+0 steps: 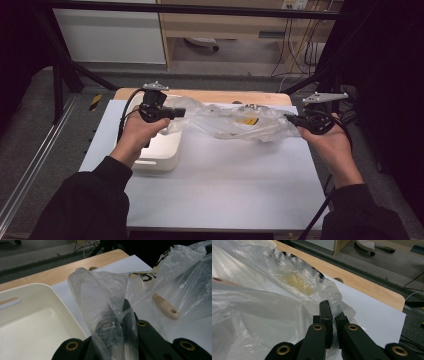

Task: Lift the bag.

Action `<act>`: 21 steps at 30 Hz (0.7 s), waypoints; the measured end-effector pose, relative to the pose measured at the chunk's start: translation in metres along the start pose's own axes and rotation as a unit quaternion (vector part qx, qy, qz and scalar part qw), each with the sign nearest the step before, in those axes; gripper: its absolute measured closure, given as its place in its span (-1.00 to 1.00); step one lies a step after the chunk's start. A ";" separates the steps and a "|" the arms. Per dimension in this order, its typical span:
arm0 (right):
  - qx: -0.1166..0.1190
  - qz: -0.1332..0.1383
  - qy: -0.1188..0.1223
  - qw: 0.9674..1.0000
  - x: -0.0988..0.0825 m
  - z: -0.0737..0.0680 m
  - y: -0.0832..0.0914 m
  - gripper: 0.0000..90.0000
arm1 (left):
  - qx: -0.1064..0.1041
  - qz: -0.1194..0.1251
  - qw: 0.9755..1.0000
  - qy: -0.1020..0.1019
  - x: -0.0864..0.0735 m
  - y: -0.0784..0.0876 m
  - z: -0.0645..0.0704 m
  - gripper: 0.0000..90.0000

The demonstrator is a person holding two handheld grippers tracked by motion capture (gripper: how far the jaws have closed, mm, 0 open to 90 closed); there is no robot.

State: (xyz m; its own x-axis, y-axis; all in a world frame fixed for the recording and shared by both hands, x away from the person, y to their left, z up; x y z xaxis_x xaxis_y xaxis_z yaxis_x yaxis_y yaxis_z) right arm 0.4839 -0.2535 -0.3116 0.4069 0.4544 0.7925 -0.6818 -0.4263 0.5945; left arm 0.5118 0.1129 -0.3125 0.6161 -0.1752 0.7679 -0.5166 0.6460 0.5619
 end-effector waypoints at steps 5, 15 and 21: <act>-0.012 -0.004 0.001 1.000 0.010 0.010 -0.010 1.00 | 0.009 0.014 1.000 0.018 0.012 -0.005 -0.012 1.00; -0.035 -0.008 0.001 0.999 0.034 0.034 -0.020 1.00 | 0.031 0.038 0.999 0.014 0.037 -0.014 -0.014 1.00; -0.059 -0.005 0.003 0.998 0.046 0.051 -0.018 1.00 | 0.039 0.055 0.998 0.005 0.051 -0.018 -0.006 1.00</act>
State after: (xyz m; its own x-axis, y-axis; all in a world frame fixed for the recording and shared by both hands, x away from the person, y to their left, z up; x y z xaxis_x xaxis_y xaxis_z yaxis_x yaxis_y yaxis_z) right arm 0.5461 -0.2648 -0.2793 0.4108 0.4634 0.7852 -0.7441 -0.3272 0.5824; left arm 0.5559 0.0962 -0.2856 0.5585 -0.0985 0.8237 -0.6257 0.6019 0.4962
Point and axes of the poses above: each handheld gripper's, and its own axes: y roughly backward along the jaws, x roughly out of its top, z roughly to its right, the point moved 7 cm from there along -y, roughly forward along the jaws, and after that the axes turned 8 degrees about y, right-handed, at the moved point
